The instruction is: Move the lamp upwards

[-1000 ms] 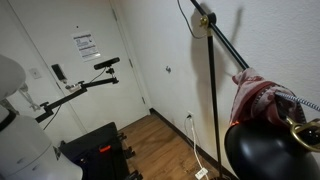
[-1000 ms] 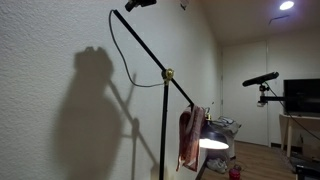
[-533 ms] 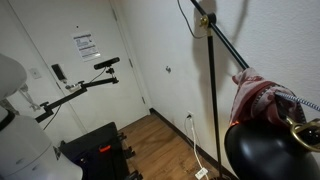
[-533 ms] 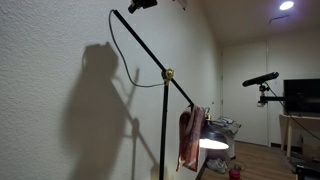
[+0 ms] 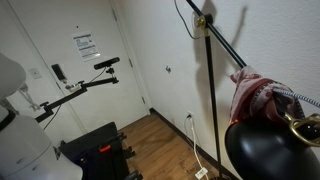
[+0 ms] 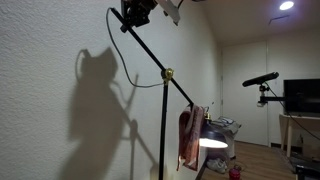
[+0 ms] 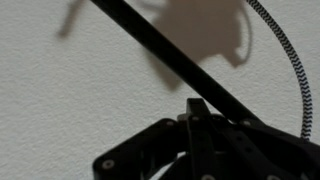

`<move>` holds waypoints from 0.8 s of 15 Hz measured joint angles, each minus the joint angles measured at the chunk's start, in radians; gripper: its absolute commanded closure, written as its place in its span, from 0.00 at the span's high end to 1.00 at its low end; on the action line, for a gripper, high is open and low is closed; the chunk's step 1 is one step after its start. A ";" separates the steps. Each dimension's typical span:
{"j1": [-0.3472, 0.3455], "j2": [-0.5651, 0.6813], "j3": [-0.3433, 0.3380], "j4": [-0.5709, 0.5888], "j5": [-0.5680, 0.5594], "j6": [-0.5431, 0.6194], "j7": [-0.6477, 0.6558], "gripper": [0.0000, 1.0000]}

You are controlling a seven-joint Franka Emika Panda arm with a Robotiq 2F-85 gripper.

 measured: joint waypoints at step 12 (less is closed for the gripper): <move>0.004 -0.005 0.032 -0.004 0.290 -0.046 -0.251 0.00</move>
